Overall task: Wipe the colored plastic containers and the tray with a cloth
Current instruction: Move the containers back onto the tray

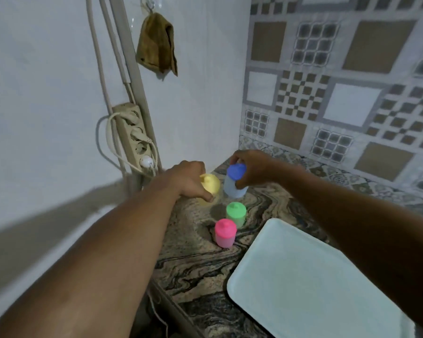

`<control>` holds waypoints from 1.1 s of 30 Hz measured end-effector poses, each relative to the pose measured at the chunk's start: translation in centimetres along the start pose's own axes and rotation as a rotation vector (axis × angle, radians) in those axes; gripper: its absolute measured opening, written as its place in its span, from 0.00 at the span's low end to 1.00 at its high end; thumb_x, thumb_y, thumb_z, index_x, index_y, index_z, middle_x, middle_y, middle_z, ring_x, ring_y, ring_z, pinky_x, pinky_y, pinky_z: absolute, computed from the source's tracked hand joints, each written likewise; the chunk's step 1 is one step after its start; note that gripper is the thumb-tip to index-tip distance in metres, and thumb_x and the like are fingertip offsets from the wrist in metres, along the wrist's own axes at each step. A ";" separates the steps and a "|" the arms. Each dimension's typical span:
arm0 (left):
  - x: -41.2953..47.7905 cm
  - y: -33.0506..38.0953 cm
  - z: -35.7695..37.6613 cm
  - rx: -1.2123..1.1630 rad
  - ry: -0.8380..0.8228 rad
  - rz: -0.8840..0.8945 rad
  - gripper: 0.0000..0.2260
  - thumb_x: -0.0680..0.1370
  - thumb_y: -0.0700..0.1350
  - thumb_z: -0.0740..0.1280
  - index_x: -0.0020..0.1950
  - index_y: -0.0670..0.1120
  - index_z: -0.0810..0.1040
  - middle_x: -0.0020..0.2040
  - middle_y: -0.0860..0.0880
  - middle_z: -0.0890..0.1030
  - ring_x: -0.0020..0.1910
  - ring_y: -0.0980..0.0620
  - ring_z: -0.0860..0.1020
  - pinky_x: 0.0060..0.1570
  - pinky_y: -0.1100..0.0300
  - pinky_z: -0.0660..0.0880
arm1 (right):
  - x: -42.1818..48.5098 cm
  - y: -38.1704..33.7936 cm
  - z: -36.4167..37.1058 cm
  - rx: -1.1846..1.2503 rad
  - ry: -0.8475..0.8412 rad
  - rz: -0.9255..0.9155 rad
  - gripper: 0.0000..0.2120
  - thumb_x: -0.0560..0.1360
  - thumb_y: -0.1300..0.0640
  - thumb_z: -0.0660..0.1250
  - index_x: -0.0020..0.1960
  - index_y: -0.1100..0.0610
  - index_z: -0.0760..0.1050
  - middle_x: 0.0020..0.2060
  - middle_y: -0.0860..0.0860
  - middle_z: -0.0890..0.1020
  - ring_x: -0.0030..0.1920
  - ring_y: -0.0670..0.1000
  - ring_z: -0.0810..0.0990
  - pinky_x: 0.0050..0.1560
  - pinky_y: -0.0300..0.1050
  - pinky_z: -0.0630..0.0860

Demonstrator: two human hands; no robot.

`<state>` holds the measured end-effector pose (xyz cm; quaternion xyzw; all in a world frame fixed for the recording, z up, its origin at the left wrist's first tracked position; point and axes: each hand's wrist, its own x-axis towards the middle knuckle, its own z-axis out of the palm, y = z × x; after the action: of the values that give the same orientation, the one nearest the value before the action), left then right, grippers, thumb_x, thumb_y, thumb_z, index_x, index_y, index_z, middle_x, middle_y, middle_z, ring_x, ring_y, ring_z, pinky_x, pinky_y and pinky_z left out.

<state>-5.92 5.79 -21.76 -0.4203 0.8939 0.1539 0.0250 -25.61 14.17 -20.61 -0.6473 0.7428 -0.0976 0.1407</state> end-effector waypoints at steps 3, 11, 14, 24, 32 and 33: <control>3.3 5.0 2.4 0.016 -0.066 0.152 0.35 0.61 0.62 0.81 0.63 0.49 0.74 0.57 0.47 0.79 0.52 0.46 0.77 0.47 0.53 0.76 | -3.1 5.0 -0.9 0.026 0.037 0.168 0.33 0.67 0.53 0.79 0.69 0.54 0.71 0.62 0.56 0.77 0.56 0.56 0.76 0.55 0.48 0.73; 6.8 14.4 12.5 0.080 -0.245 0.449 0.33 0.60 0.58 0.80 0.60 0.52 0.74 0.59 0.47 0.79 0.54 0.45 0.78 0.52 0.50 0.78 | -12.8 14.6 5.6 0.114 0.041 0.555 0.38 0.66 0.51 0.80 0.72 0.54 0.68 0.63 0.56 0.79 0.55 0.56 0.77 0.55 0.49 0.75; 7.1 15.3 14.9 0.099 -0.238 0.497 0.33 0.60 0.58 0.80 0.61 0.54 0.72 0.62 0.47 0.79 0.58 0.43 0.78 0.54 0.51 0.77 | -14.3 15.3 8.6 0.127 0.028 0.620 0.43 0.64 0.48 0.80 0.74 0.54 0.66 0.64 0.58 0.78 0.60 0.59 0.78 0.60 0.51 0.76; 8.7 15.6 17.6 0.076 -0.270 0.521 0.37 0.69 0.50 0.78 0.75 0.51 0.67 0.72 0.46 0.72 0.69 0.43 0.72 0.61 0.54 0.71 | -15.1 16.0 12.5 0.134 0.054 0.694 0.43 0.64 0.49 0.79 0.74 0.54 0.64 0.66 0.59 0.72 0.63 0.64 0.75 0.59 0.53 0.76; 9.3 14.9 16.8 0.122 -0.295 0.486 0.41 0.68 0.54 0.78 0.76 0.50 0.63 0.73 0.44 0.70 0.70 0.41 0.71 0.63 0.47 0.73 | -14.1 15.7 11.9 0.049 0.025 0.717 0.45 0.63 0.42 0.79 0.74 0.52 0.63 0.68 0.58 0.70 0.68 0.64 0.70 0.65 0.59 0.73; 9.2 14.6 16.3 0.118 -0.293 0.483 0.42 0.69 0.55 0.78 0.77 0.51 0.61 0.74 0.44 0.69 0.70 0.41 0.70 0.63 0.47 0.73 | -13.7 15.6 11.4 0.035 0.031 0.716 0.45 0.63 0.40 0.78 0.74 0.52 0.63 0.68 0.58 0.70 0.69 0.64 0.69 0.65 0.59 0.72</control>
<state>-24.35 12.51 -35.17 -0.1662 0.9624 0.1623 0.1410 -34.69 30.37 -35.34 -0.3420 0.9227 -0.0649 0.1658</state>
